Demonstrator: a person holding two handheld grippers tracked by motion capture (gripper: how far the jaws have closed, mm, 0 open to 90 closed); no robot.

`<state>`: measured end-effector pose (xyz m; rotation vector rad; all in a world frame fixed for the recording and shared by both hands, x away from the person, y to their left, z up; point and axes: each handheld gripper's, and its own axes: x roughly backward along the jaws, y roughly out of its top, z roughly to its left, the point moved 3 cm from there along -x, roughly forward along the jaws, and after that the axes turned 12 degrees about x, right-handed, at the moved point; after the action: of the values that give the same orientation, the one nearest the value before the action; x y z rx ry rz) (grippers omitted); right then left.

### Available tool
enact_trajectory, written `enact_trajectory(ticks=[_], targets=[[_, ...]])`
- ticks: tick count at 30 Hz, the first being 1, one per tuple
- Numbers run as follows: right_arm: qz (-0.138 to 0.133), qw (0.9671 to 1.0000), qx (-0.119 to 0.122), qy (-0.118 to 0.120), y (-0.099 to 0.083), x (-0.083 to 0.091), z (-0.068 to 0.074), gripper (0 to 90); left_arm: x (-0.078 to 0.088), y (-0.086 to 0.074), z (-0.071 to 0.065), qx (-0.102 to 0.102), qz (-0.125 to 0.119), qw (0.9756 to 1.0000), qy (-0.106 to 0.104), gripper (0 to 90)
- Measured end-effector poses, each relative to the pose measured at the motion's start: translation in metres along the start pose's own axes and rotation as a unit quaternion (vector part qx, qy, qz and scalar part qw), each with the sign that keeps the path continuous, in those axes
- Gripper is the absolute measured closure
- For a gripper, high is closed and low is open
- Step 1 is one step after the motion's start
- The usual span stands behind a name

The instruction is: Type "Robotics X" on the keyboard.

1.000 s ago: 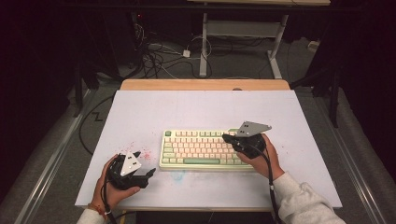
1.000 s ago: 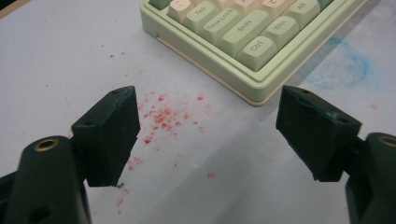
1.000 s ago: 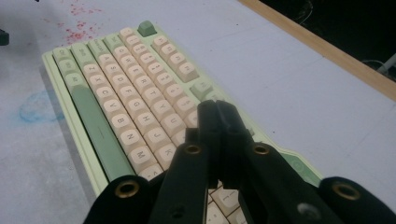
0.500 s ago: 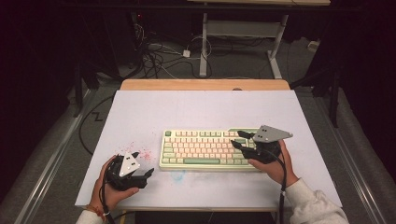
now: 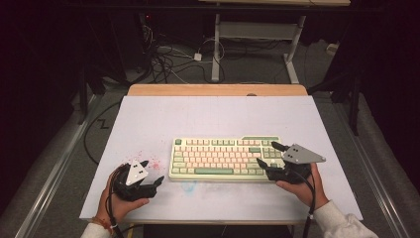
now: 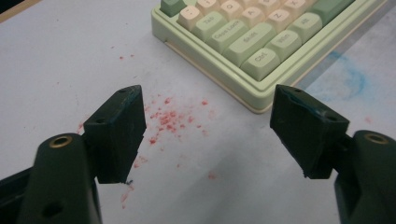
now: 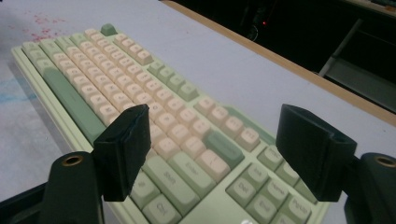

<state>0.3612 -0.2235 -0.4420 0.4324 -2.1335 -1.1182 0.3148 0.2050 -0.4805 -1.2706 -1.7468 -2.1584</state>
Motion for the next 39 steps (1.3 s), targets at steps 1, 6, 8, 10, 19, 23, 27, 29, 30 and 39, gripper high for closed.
enact_trajectory(ticks=[1, 6, 8, 10, 19, 23, 27, 29, 30, 39], targets=[[0.001, 1.0, 0.001, -0.002, -0.003, 0.002, 0.001, 26.5, 0.001, 0.002, 0.0, 0.003, -0.002, 1.0, -0.003, 27.7], [0.016, 0.9998, -0.006, -0.013, -0.016, 0.011, 0.006, 25.6, 0.002, 0.011, -0.003, 0.006, -0.011, 0.9996, -0.026, 37.1], [0.025, 0.9995, 0.001, -0.019, -0.02, 0.014, 0.009, 25.0, 0.002, 0.016, -0.004, 0.005, -0.013, 0.9992, -0.036, 43.9], [0.031, 0.9993, -0.001, -0.021, -0.024, 0.017, 0.01, 24.4, 0.0, 0.023, -0.006, 0.007, -0.012, 0.9988, -0.046, 49.4], [0.041, 0.9988, -0.01, -0.023, -0.032, 0.02, 0.013, 24.4, -0.015, 0.055, -0.029, -0.023, 0.0, 0.9953, -0.094, 84.0], [0.041, 0.999, -0.008, -0.018, -0.032, 0.019, 0.015, 24.4, -0.026, 0.068, -0.044, -0.044, 0.01, 0.9926, -0.113, 87.6], [0.042, 0.999, -0.004, -0.014, -0.032, 0.017, 0.017, 24.4, -0.039, 0.08, -0.058, -0.059, 0.018, 0.99, -0.127, 87.8], [0.043, 0.999, -0.001, -0.014, -0.032, 0.017, 0.017, 24.4, -0.045, 0.086, -0.064, -0.064, 0.021, 0.9891, -0.131, 87.7], [0.043, 0.999, -0.002, -0.013, -0.033, 0.016, 0.017, 24.4, -0.048, 0.089, -0.067, -0.066, 0.022, 0.9884, -0.135, 87.7], [0.046, 0.9989, -0.002, -0.011, -0.035, 0.017, 0.017, 24.5, -0.078, 0.103, -0.091, -0.093, 0.044, 0.9836, -0.148, 87.8]])
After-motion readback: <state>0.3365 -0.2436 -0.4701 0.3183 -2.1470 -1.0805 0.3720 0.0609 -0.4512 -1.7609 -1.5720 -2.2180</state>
